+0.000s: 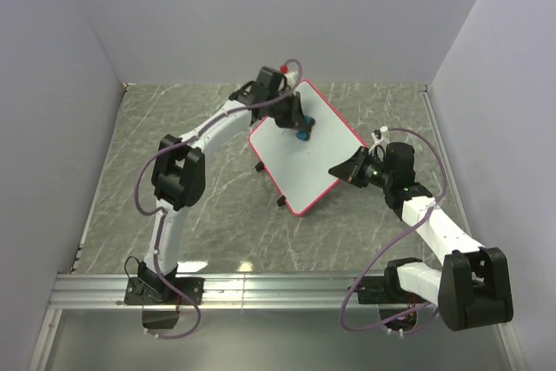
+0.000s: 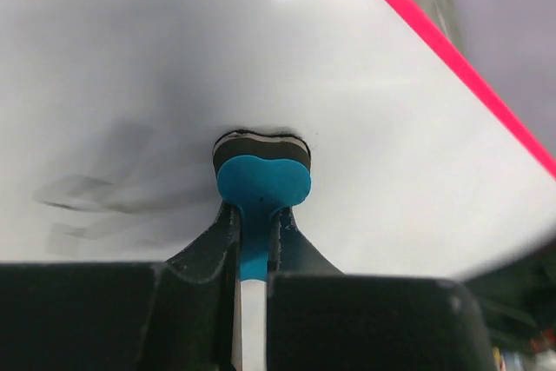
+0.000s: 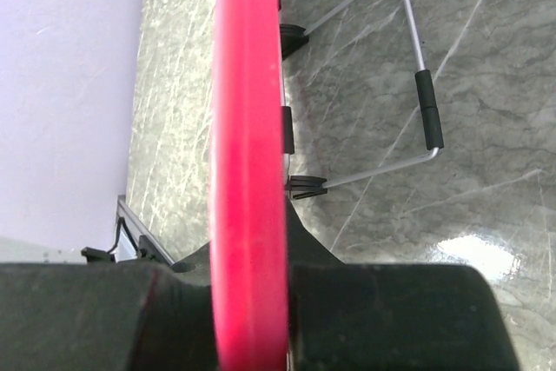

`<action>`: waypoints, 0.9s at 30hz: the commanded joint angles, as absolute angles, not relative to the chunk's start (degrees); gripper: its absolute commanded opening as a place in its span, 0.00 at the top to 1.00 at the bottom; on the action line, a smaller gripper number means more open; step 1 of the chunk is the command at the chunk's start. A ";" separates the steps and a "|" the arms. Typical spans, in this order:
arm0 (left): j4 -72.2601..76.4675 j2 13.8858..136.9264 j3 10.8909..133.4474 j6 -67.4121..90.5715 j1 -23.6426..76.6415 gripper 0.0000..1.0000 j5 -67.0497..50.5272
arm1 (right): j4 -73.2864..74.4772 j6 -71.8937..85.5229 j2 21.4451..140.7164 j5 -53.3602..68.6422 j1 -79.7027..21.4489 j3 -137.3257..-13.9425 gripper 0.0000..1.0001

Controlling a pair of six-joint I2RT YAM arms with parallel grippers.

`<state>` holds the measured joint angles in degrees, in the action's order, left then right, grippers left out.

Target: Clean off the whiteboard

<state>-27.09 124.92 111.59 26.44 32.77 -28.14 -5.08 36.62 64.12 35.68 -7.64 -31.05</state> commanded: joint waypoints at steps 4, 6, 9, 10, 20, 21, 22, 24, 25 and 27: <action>-32.16 137.10 118.56 23.82 26.46 1.00 -17.93 | 3.34 32.17 65.48 35.51 -9.32 -28.12 1.00; -31.82 137.55 116.47 23.29 25.84 1.00 -17.84 | 3.95 31.73 65.74 35.33 -9.32 -28.91 1.00; -29.02 135.89 110.32 23.12 25.84 1.00 -18.28 | 3.87 31.73 66.53 35.33 -9.23 -29.88 1.00; -28.39 134.31 109.00 23.03 25.93 1.00 -18.80 | 3.78 31.73 66.71 35.33 -9.32 -29.97 1.00; -32.95 127.54 108.46 15.83 36.72 1.00 -26.28 | 1.93 32.26 69.17 35.60 -9.32 -30.94 1.00; -32.78 126.83 107.76 15.65 39.35 1.00 -23.76 | 1.93 32.34 69.26 35.68 -9.23 -31.02 1.00; -31.57 124.74 106.36 15.73 40.51 1.00 -23.64 | 1.93 32.34 69.26 35.68 -9.32 -31.20 1.00; -29.45 122.79 103.45 17.13 42.97 1.00 -25.74 | 1.76 32.52 69.26 35.68 -9.32 -31.38 1.00; -29.18 122.52 102.93 17.57 43.67 1.00 -27.06 | 1.67 32.61 69.34 35.68 -9.23 -31.38 1.00; -29.44 121.73 102.83 18.19 45.43 1.00 -28.56 | 1.67 32.61 69.35 35.68 -9.32 -31.29 1.00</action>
<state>-27.46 120.25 105.65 17.04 38.15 -19.66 -5.72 37.85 66.30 36.47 -7.64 -31.81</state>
